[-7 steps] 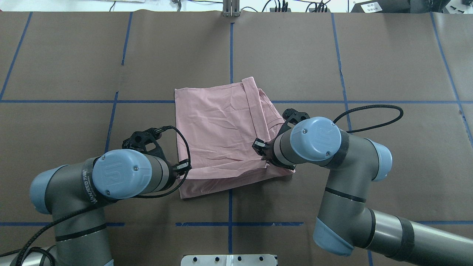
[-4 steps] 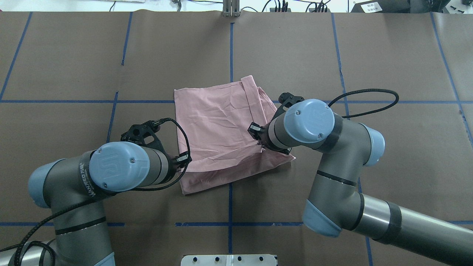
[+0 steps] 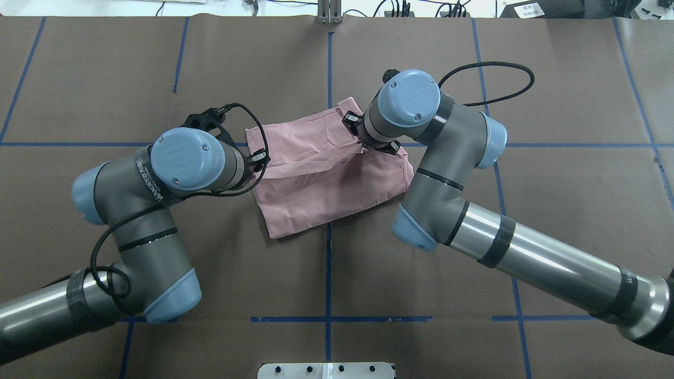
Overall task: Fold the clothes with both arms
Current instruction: 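Lay the folded half onto the far half with both grippers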
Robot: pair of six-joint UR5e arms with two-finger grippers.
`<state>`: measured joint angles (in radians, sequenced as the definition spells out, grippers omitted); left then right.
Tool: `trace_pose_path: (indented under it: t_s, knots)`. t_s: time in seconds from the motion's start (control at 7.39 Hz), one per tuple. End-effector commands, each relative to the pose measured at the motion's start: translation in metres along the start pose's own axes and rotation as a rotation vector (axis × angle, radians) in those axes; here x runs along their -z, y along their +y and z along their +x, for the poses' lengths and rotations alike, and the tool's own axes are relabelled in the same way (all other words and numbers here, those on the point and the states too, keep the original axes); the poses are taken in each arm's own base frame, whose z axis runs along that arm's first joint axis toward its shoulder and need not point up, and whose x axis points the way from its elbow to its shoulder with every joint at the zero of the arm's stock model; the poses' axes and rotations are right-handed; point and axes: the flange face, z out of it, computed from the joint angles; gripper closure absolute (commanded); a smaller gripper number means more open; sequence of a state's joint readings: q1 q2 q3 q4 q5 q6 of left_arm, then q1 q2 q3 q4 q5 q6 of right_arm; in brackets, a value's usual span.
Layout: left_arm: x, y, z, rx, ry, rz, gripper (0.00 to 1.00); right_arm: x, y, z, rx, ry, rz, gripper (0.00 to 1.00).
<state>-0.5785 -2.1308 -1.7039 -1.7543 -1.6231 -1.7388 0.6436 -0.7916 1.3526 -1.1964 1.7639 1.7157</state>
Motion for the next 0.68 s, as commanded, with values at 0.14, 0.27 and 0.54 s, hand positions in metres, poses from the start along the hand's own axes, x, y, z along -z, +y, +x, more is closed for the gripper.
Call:
trace_pose_path:
  t_s: [0.14,0.27,0.54]
  knots:
    - [-0.059,-0.103,0.006,-0.071,0.034,0.100,0.00,-0.032,-0.063,-0.052,0.023,-0.025,0.081,0.01]
    - [-0.060,-0.103,0.006,-0.071,0.034,0.100,0.00,-0.028,-0.071,-0.060,0.032,-0.031,0.108,0.00]
    - [-0.056,-0.107,0.007,-0.071,0.039,0.101,0.00,-0.026,-0.097,-0.056,0.014,-0.018,0.126,0.00]
